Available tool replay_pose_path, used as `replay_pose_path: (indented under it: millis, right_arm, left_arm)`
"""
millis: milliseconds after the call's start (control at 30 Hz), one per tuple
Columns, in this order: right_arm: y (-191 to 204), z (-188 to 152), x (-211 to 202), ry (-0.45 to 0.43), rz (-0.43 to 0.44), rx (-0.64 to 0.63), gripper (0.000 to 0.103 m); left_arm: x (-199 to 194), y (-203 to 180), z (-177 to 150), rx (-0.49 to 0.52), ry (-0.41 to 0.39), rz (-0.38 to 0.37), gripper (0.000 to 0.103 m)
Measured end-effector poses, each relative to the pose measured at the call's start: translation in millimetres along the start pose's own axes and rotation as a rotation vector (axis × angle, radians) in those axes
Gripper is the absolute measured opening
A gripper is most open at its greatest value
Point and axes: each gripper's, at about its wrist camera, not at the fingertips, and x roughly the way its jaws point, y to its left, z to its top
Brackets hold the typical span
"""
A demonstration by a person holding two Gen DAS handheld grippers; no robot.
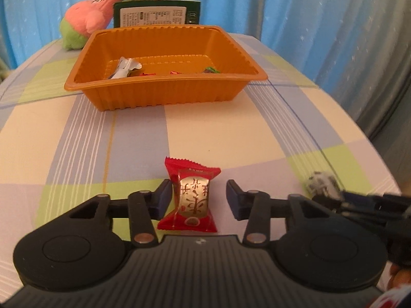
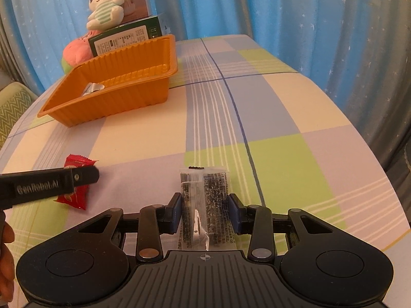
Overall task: Organize snacks
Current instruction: 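Grasp the red packet with the left tool while the right tool grasps the dark clear packet, then carry both packets over the orange tray and lower them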
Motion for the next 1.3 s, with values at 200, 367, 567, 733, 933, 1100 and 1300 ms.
replay_pose_path:
  millis: [200, 367, 567, 733, 933, 1100, 1300]
  right_arm:
    - [2.6, -1.1, -0.6, -0.003, -0.003, -0.011, 0.038]
    - [5.2, -0.5, -5.3, -0.012, -0.003, -0.015, 0.038]
    - [14.3, 1.4, -23.9, -0.033, 0.011, -0.018, 0.038]
    - [26.2, 6.3, -42.9, -0.061, 0.035, -0.022, 0.038]
    - [44.3, 14.4, -61.8, -0.094, 0.065, -0.04, 0.038]
    - [56.8, 18.9, -73.4, -0.114, 0.086, -0.059, 0.038]
    - [65.0, 22.2, -85.8, -0.133, 0.099, -0.076, 0.038]
  left_arm:
    - [-4.0, -4.8, -5.5, 0.09, -0.003, 0.038, 0.022]
    - [-15.7, -2.0, -9.1, 0.08, -0.005, 0.033, 0.022]
    - [-39.6, 5.3, -12.5, 0.034, -0.009, 0.024, 0.022]
    - [-62.3, 13.4, -10.7, -0.007, -0.027, 0.029, 0.021]
    - [-89.2, 21.0, -6.6, -0.034, -0.053, 0.036, 0.021]
    - [-104.7, 23.7, -3.9, -0.048, -0.065, 0.042, 0.021]
    - [-119.4, 22.1, -1.3, -0.049, -0.083, 0.039, 0.021]
